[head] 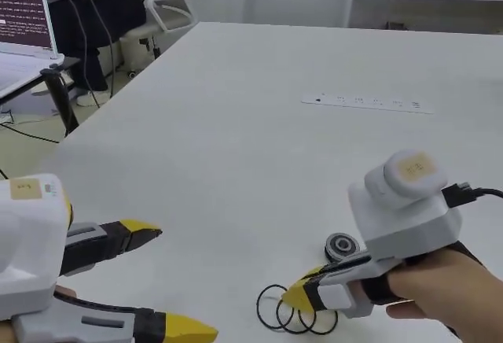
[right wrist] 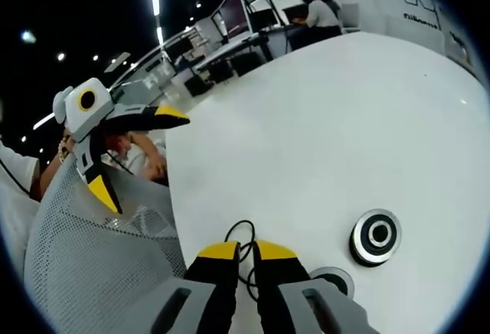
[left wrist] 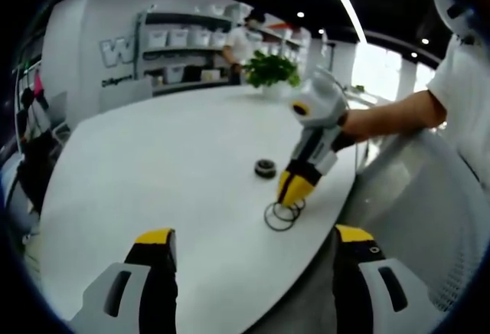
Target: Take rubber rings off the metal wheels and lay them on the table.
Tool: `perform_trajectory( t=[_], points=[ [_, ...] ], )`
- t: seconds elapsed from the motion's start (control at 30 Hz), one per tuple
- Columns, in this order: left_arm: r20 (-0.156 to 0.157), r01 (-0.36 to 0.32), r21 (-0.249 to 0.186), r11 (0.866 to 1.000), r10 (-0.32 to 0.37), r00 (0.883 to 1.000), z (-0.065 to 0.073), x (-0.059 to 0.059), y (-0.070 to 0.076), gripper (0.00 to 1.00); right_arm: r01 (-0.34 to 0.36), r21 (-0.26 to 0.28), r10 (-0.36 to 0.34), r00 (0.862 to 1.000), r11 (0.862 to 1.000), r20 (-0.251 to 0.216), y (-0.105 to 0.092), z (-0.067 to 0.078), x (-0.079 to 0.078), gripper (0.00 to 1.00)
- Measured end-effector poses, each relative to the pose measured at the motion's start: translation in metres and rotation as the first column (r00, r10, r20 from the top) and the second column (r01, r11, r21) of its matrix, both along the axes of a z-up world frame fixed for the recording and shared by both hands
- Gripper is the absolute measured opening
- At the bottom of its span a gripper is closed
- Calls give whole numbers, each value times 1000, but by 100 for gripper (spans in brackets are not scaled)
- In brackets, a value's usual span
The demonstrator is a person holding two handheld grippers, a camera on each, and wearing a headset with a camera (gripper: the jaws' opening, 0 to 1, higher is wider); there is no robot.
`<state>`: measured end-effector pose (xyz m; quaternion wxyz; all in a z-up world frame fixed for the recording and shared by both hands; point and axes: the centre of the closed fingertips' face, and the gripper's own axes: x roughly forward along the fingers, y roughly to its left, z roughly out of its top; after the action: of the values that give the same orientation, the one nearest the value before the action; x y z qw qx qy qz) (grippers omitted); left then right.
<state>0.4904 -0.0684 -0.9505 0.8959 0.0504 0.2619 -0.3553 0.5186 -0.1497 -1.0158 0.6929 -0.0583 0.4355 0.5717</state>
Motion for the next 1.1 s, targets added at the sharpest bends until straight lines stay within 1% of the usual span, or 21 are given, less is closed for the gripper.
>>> perform_trajectory(
  t=[0.1,0.17,0.2,0.27,0.3,0.37,0.47,0.53,0.57,0.63,0.7,0.73,0.83,1.03,1.1],
  points=[
    [0,-1,2,1000,1,1000,0,0,0,85,-27,1,27,1000,1000,12,3,1,-4,7],
    [3,-2,1,1000,2,1000,0,0,0,85,-58,5,58,998,998,33,5,2,-7,8],
    [2,-3,0,1000,3,1000,0,1,0,85,-76,0,75,996,997,53,6,2,-8,9],
    [1,-4,0,1000,4,1000,0,1,1,84,-102,-29,104,990,994,91,5,-1,-8,11],
    [1,-5,1,1000,5,1000,0,1,1,84,-105,-32,108,990,994,95,5,-1,-9,12],
    [5,-7,2,1000,7,1000,1,1,1,84,-115,-40,119,986,993,118,5,-2,-8,13],
    [7,-12,-1,1000,12,1000,1,1,2,83,-128,-30,131,983,991,132,6,-1,-8,15],
    [3,-12,0,1000,12,1000,1,1,2,83,-146,-26,149,978,989,145,7,0,-9,16],
    [2,-11,2,1000,11,1000,0,1,2,83,-154,-32,158,974,987,164,7,0,-8,17],
    [6,-10,6,1000,10,1000,1,1,2,83,-168,-43,173,968,985,181,7,-1,-8,17],
    [9,-10,7,1000,10,1000,1,1,2,83,-166,-45,171,967,985,186,7,-1,-7,17],
    [9,-11,6,1000,11,1000,1,1,3,83,-158,-45,164,969,986,183,6,-1,-7,17],
    [9,-13,3,1000,13,1000,1,1,3,83,-154,-34,158,969,987,188,7,1,-4,18],
    [11,-10,8,1000,9,1000,1,1,3,82,-143,-7,141,969,990,202,7,10,1,18],
    [12,-9,9,1000,9,1000,2,1,3,82,-139,10,134,969,990,206,8,14,2,18]
  ],
)
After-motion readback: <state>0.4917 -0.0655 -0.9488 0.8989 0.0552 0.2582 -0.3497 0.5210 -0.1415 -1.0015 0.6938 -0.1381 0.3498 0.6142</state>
